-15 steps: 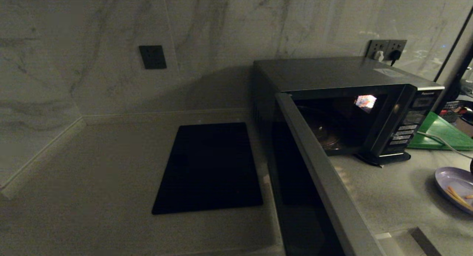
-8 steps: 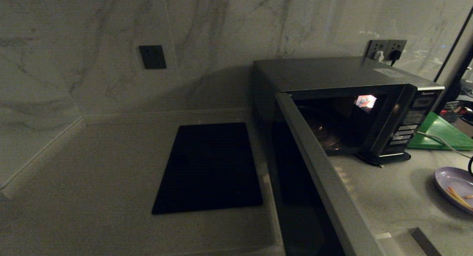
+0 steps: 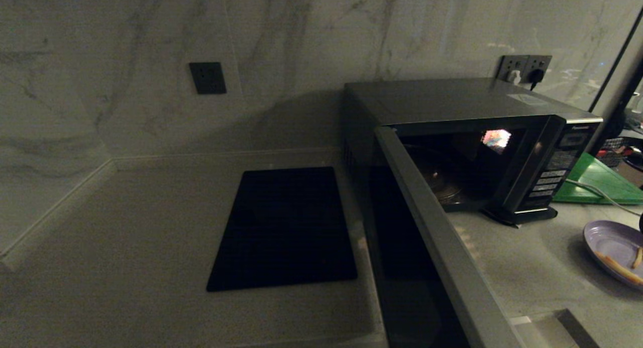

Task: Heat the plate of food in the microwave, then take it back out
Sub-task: Put the plate in the microwave oven

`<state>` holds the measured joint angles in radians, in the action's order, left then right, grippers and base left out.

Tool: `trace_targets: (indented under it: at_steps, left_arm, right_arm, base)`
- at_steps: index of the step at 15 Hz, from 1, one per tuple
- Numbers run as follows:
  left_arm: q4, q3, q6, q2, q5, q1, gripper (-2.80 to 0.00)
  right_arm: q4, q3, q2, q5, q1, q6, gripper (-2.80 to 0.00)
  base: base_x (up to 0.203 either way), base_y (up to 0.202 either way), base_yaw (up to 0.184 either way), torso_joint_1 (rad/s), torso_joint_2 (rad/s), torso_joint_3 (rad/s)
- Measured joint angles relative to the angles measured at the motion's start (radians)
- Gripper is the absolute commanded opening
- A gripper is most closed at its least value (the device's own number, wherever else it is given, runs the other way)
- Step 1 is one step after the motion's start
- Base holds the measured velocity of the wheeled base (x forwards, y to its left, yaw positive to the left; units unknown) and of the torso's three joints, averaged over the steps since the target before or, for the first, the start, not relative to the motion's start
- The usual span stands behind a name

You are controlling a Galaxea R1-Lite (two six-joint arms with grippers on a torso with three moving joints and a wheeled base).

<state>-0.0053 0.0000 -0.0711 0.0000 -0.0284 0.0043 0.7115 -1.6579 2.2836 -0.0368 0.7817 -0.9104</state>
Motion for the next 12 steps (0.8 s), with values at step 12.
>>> trace_targets:
  at_steps: [12]
  left_arm:
    - [0.000,0.000,0.000,0.000,0.000,0.000,-2.80]
  right_arm:
    - [0.010,0.001,-0.034,-0.001,0.008,-0.002,-2.80]
  base:
    - [0.000,0.000,0.000,0.000,0.00,0.000]
